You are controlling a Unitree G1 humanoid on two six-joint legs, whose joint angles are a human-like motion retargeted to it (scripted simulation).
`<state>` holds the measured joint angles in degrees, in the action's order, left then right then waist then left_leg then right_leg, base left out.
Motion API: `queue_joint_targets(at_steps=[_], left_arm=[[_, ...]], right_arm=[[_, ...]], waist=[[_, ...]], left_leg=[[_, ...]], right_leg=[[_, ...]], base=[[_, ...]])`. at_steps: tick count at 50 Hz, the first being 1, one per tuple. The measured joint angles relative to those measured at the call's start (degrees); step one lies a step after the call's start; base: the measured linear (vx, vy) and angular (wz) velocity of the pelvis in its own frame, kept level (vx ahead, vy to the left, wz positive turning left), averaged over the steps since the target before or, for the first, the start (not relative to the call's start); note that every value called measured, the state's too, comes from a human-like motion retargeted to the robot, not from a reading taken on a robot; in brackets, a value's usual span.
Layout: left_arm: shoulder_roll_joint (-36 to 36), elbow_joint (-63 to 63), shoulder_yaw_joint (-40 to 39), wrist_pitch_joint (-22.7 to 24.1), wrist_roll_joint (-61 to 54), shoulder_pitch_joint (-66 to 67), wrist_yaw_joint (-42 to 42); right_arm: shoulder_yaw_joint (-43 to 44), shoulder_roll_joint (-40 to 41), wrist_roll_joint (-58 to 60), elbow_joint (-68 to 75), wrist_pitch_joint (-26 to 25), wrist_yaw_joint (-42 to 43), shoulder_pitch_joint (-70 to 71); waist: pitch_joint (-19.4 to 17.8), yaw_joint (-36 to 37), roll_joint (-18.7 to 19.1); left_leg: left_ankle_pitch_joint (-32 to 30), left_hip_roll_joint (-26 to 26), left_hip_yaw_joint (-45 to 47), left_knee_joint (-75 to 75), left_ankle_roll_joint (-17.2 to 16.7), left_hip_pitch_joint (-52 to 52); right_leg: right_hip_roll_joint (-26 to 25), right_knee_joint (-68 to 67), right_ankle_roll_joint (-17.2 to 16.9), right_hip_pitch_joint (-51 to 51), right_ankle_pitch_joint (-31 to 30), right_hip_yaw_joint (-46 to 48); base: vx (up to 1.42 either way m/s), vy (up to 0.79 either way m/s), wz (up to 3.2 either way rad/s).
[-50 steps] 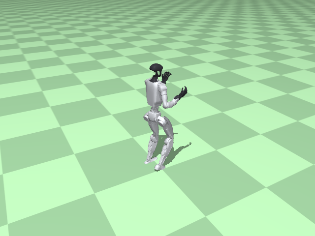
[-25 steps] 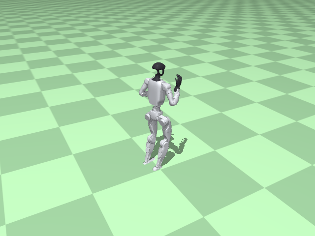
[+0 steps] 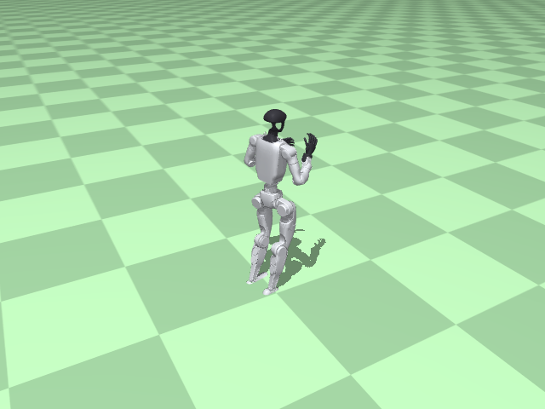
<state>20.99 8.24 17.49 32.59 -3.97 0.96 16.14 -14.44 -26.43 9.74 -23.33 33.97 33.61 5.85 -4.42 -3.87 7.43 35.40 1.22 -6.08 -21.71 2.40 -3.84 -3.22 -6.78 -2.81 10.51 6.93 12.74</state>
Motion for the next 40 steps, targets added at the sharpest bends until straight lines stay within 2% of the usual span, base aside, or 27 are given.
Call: queue_joint_targets(at_steps=[5, 10, 15, 17, 22, 27, 31, 40], left_arm=[[2.64, -10.15, 4.56, -4.18, -0.3, 3.95, -5.61], [2.48, -34.51, 9.79, -11.71, 0.7, 5.43, -13.28], [-2.69, -63.99, 15.15, -16.89, 3.59, 2.08, -20.35], [-8.87, -78.4, 17.05, -15.49, 6.19, 0.94, -20.91], [-7.39, -86.32, 18.55, -17.28, 9.98, -2.47, -22.84], [-5.77, -88.13, 16.38, -16.79, 10.66, -4.13, -23.28], [-3.92, -86.27, 13.6, -16.04, 8.86, -4.85, -22.09], [-2.42, -80.74, 10.61, -15.41, 5.18, -5.37, -20.26]], right_arm=[[-4.7, -2.78, -0.18, -3.96, 0.8, -4.37, 7.82], [-12.77, -4.63, -2.44, 3.03, -1.45, -13.65, 11.0], [-22.71, -3.65, -2.71, 30.07, -8.12, -26.78, 10.31], [-28.69, 3.35, 2.87, 54.91, -8.94, -30.1, 9.99], [-30.42, 5.21, 11.73, 86.29, -18.42, -36.04, 7.0], [-25.82, 7.58, 14.52, 104.78, -21.3, -35.73, 2.49], [-21.33, 7.06, 11.75, 107.28, -20.69, -34.48, -0.83], [-16.82, 6.01, 3.97, 101.11, -18.96, -33.92, -3.53]], waist=[[-0.77, 1.09, -0.74], [-1.86, 1.27, -1.67], [-2.42, 0.69, -1.87], [-5.17, 0.29, -1.69], [-6.61, -0.26, -1.05], [-8.19, -0.57, -0.38], [-9.35, -0.79, -0.31], [-10.44, -1.41, -0.52]], left_leg=[[-0.99, -0.05, 0.49, 1.41, -0.77, -1.92], [-1.89, 0.35, 0.92, 2.42, -0.83, -4.39], [-2.96, 0.87, 0.99, 5.19, -0.93, -7.18], [-9.05, 1.61, 0.9, 12.99, -1.04, -14.96], [-9.22, 1.2, 0.91, 17.39, -1.93, -17.23], [-11.62, 0.7, 0.54, 21.59, -2.61, -19.67], [-12.21, 0.38, 0.43, 22.72, -2.81, -20.62], [-11.75, -0.05, 1.12, 22.62, -2.23, -20.96]], right_leg=[[-0.67, 8.05, -0.25, 4.77, -4.02, -0.25], [-0.17, 8.37, -0.57, 6.71, -4.14, -0.52], [0.45, 8.26, -1.19, 8.27, -3.58, -0.34], [1.96, 6.52, -1.28, 11.72, -4.85, 0.62], [1.36, 8.24, -1.83, 12.95, -3.76, 0.95], [1.07, 8.21, -1.71, 13.52, -4.24, 1.7], [0.79, 8.23, -1.57, 13.96, -4.47, 1.75], [0.29, 8.22, -1.26, 13.99, -4.36, 0.83]], base=[[0.0, 0.0, 0.0], [0.0, 0.0, 0.0], [-0.04, 0.01, 0.03], [-0.17, 0.03, 0.18], [0.0, 0.0, 0.05], [-0.04, -0.01, 0.07], [0.0, 0.0, 0.0], [0.0, 0.0, 0.0]])
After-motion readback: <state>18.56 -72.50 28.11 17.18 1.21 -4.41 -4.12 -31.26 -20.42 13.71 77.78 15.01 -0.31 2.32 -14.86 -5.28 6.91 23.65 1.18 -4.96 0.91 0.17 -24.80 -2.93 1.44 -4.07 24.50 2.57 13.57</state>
